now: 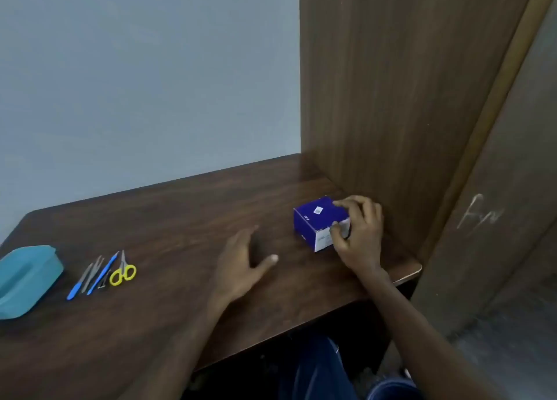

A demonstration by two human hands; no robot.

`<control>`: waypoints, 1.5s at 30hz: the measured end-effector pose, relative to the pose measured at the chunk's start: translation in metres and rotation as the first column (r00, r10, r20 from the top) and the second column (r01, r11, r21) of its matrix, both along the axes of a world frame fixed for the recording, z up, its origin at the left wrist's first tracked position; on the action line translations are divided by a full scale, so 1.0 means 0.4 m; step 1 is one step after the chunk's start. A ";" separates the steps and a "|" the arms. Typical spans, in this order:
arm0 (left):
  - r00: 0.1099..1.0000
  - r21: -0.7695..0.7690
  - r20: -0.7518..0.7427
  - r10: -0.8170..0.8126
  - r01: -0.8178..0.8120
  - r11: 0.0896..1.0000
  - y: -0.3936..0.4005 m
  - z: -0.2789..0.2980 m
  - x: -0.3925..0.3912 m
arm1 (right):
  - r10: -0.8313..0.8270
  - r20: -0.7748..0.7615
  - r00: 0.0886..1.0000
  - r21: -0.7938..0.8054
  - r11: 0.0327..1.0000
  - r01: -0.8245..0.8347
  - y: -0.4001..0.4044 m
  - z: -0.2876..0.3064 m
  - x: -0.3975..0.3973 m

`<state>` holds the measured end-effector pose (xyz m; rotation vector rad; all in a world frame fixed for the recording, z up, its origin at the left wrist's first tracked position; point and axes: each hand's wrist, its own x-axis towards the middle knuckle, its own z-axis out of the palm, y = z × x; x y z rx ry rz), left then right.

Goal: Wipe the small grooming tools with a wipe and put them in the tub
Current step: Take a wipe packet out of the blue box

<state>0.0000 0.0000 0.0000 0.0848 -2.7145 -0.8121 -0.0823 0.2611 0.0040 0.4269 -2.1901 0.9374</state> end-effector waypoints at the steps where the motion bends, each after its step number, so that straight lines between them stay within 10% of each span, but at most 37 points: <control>1: 0.998 0.063 0.032 -0.061 0.058 0.996 0.048 0.005 -0.029 | -0.003 0.041 0.999 -0.065 0.998 0.005 0.018 -0.006 -0.013; 7: 0.995 0.409 0.014 -0.102 0.087 0.908 0.234 0.021 -0.146 | 0.209 0.365 0.907 -0.414 0.909 -0.042 0.039 -0.029 -0.052; 12: 0.992 0.428 -0.052 -0.119 0.129 0.895 0.230 -0.015 -0.168 | 0.241 0.469 0.850 -0.320 0.943 -0.090 0.041 -0.041 -0.068; 35: 0.993 0.486 -0.097 -0.073 0.111 0.867 0.229 -0.033 -0.184 | 0.311 0.196 0.930 -0.514 0.840 -0.173 0.040 -0.027 -0.057; 42: 0.982 0.506 -0.136 -0.131 0.183 0.843 0.222 -0.036 -0.175 | 0.567 0.113 0.816 -0.695 0.632 -0.343 0.043 -0.009 -0.036; 45: 0.978 0.509 -0.150 -0.144 0.201 0.837 0.222 -0.039 -0.176 | 0.593 0.162 0.789 -0.613 0.687 -0.390 0.037 -0.019 -0.043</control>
